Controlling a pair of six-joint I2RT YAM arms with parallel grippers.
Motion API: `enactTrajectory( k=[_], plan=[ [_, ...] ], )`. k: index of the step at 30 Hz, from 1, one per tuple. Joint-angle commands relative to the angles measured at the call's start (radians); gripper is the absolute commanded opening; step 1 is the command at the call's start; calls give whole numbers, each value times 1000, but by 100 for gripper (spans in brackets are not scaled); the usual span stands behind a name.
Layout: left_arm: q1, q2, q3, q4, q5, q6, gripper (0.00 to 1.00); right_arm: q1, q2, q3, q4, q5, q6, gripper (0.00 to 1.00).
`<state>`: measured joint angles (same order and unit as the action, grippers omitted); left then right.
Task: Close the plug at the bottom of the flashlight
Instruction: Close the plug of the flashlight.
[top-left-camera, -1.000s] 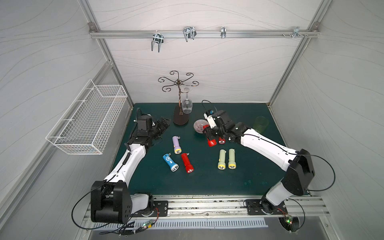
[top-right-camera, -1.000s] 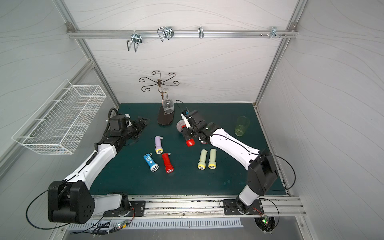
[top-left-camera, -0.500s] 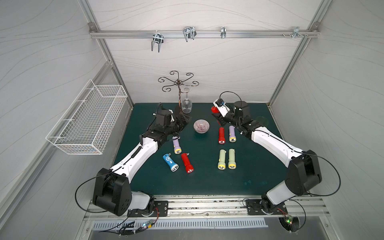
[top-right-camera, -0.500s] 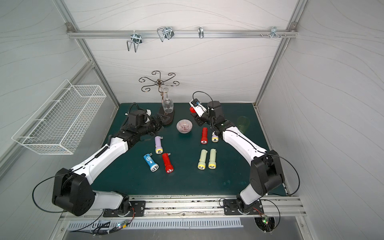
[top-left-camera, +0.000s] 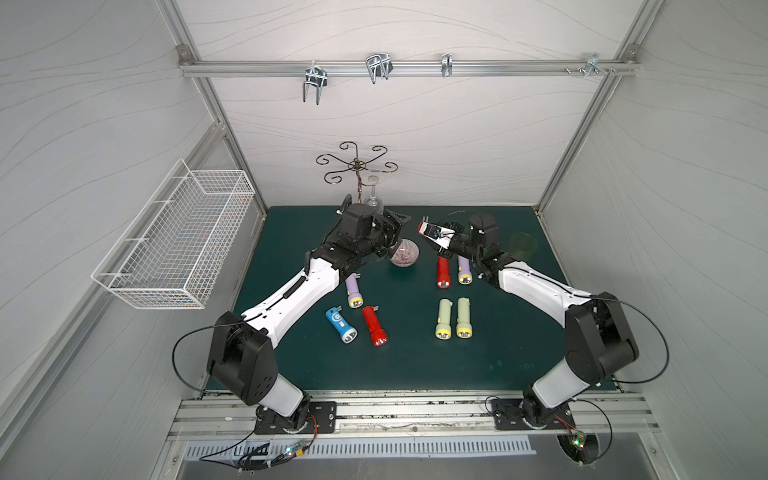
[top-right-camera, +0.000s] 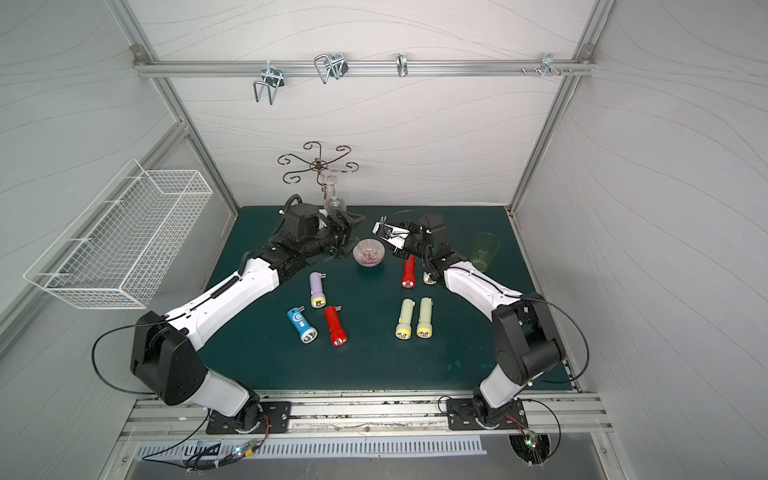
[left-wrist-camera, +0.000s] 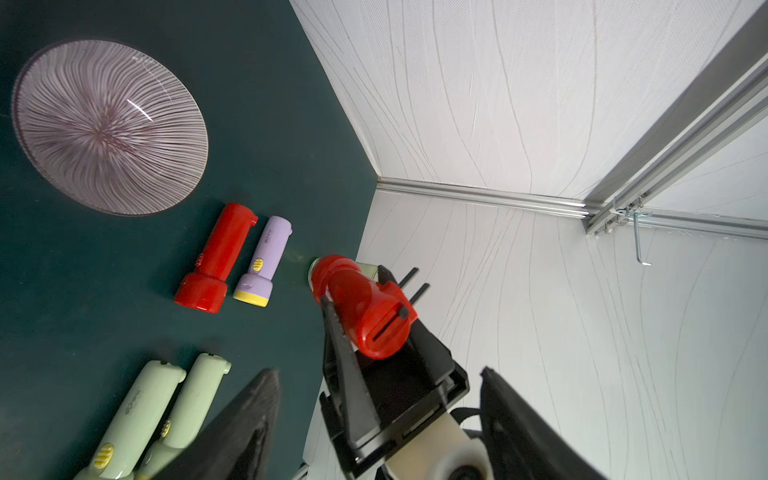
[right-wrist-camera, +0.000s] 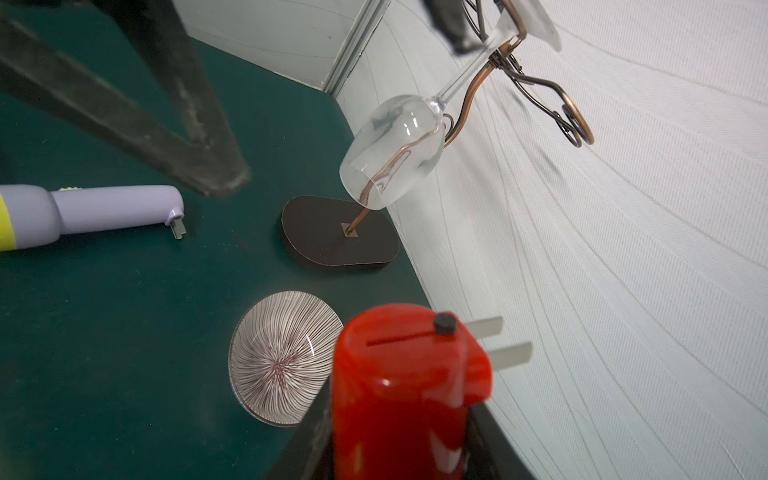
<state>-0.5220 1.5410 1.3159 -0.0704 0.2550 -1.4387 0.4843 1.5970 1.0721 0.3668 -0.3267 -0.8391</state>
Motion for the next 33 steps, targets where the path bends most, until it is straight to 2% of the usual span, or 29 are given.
enactTrajectory(
  k=[1, 9, 21, 29, 31, 33],
  plan=[
    [-32, 24, 79, 5, -63, -93, 75, -4, -22, -21, 95, -26, -60, 0],
    [-69, 65, 155, -91, -115, -146, 73, -45, -39, -40, 132, -108, 7, 0],
    [-110, 125, 201, -103, -79, -209, 72, -69, -42, -47, 180, -178, 80, 0],
    [-127, 135, 189, -38, -48, -250, 62, -69, -27, -59, 206, -185, 96, 0],
    [-128, 138, 182, -19, -43, -258, 55, -68, -24, -61, 215, -187, 101, 0],
    [-131, 139, 176, -13, -42, -267, 53, -69, -22, -64, 219, -191, 103, 0]
  ],
)
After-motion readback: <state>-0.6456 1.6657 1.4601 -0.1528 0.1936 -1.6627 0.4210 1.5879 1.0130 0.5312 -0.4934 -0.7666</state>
